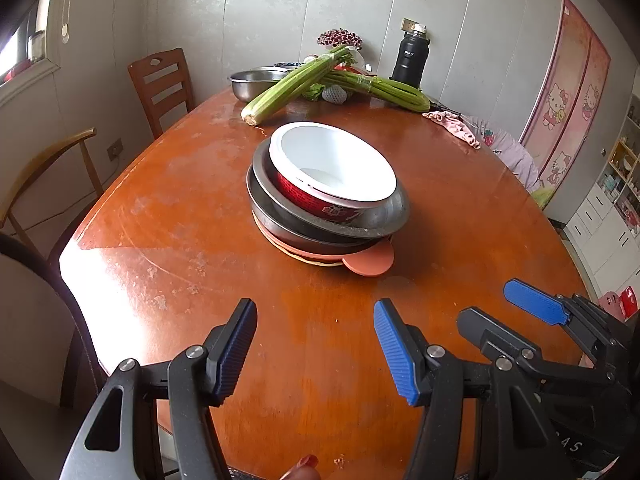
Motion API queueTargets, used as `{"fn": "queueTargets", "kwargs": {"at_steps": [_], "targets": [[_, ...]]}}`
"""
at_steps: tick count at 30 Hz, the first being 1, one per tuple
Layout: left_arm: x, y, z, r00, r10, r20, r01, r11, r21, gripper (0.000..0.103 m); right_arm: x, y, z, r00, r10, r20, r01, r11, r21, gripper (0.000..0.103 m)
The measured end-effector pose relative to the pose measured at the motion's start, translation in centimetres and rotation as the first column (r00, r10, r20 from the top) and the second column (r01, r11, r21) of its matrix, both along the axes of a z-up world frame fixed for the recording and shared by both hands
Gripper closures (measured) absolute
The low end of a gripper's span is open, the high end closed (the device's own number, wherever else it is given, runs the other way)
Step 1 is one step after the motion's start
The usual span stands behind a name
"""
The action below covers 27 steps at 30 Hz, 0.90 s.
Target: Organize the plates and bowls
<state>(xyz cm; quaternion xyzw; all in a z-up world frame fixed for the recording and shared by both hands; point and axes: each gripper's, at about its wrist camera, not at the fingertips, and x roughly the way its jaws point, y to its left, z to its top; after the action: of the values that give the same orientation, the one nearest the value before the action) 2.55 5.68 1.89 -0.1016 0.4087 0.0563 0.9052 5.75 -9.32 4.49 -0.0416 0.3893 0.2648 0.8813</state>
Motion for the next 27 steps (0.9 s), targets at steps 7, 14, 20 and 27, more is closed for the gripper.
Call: {"fn": "queueTargets", "kwargs": {"at_steps": [7, 14, 20, 27], "targets": [[0.03, -0.17, 0.02, 1.000, 0.002, 0.000, -0.002, 1.000, 0.007, 0.042, 0.06, -0.18, -0.12, 1.000, 0.001, -0.004, -0.001, 1.000, 0.010, 0.036], [0.02, -0.19, -0.13, 1.000, 0.000, -0.006, 0.000, 1.000, 0.010, 0.042, 0.08, -0.40, -0.26, 1.000, 0.005, -0.008, -0.005, 1.000, 0.016, 0.035], [0.06, -0.22, -0.30, 1.000, -0.003, -0.008, 0.004, 1.000, 0.014, 0.042, -0.05, -0.48, -0.27, 1.000, 0.001, -0.006, -0.001, 1.000, 0.016, 0.035], [0.12, -0.23, -0.35, 1.000, -0.006, -0.011, 0.007, 1.000, 0.018, 0.042, -0.03, -0.69, -0.32, 1.000, -0.008, -0.012, 0.008, 1.000, 0.016, 0.035]]}}
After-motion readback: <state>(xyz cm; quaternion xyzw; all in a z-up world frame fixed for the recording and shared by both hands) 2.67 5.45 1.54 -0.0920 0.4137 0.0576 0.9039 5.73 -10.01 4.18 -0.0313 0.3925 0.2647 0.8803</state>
